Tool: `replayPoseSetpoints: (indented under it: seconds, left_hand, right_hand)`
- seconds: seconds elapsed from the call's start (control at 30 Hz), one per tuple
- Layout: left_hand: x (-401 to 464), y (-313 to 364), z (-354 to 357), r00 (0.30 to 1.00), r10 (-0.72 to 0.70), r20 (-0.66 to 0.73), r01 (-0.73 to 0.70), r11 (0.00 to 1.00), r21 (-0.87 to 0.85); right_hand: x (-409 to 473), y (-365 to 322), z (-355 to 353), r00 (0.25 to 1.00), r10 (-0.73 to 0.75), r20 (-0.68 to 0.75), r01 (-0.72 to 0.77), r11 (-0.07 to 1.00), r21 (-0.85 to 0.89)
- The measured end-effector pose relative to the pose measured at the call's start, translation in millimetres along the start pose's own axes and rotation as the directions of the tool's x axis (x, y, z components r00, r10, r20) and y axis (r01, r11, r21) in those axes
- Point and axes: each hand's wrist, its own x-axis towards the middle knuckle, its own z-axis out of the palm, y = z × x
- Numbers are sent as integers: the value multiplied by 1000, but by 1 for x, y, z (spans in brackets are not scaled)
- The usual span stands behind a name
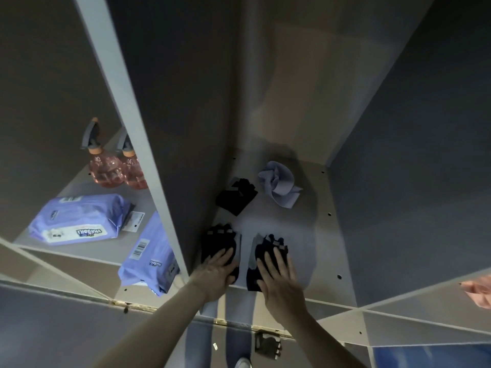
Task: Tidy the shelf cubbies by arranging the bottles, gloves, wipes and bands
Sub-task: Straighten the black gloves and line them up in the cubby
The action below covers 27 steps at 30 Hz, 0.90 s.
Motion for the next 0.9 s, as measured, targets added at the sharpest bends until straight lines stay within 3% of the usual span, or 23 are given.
replayPoseSetpoints:
  seconds: [0.07, 0.2, 0.27, 0.53, 0.6, 0.67, 0.8, 0.9]
  left_hand:
    - [1, -4, 5, 992, -46, 121, 45, 999, 12]
    - [2, -11, -4, 990, -24, 137, 22, 1000, 19]
    - [3, -13, -9, 991, -17, 134, 13, 1000, 29]
    - [5, -9, -23, 987, -55, 149, 71, 992, -101]
    - [6, -5, -29, 979, -80, 187, 110, 982, -156]
    - [7, 0, -40, 977, -118, 178, 163, 950, -265]
    - [11, 10, -73, 973, -231, 7, 187, 771, -608]
    - [14, 15, -90, 923, -384, -17, 174, 457, -872]
  right_hand:
    - [0, -2, 4, 994, 41, 97, -50, 994, 99]
    - [12, -7, 5, 982, 68, 177, -100, 979, 177]
    - [21, -9, 6, 989, 17, 147, -41, 986, 162]
    - [27, -11, -16, 963, -37, 268, -52, 948, 315]
    - [30, -9, -20, 962, -4, 273, -113, 904, 412]
    - [36, -5, -26, 983, 73, 169, -143, 881, 451]
    - [62, 4, -43, 996, 84, 38, -92, 899, 429]
    - [92, 8, -54, 997, 0, 77, -35, 892, 452]
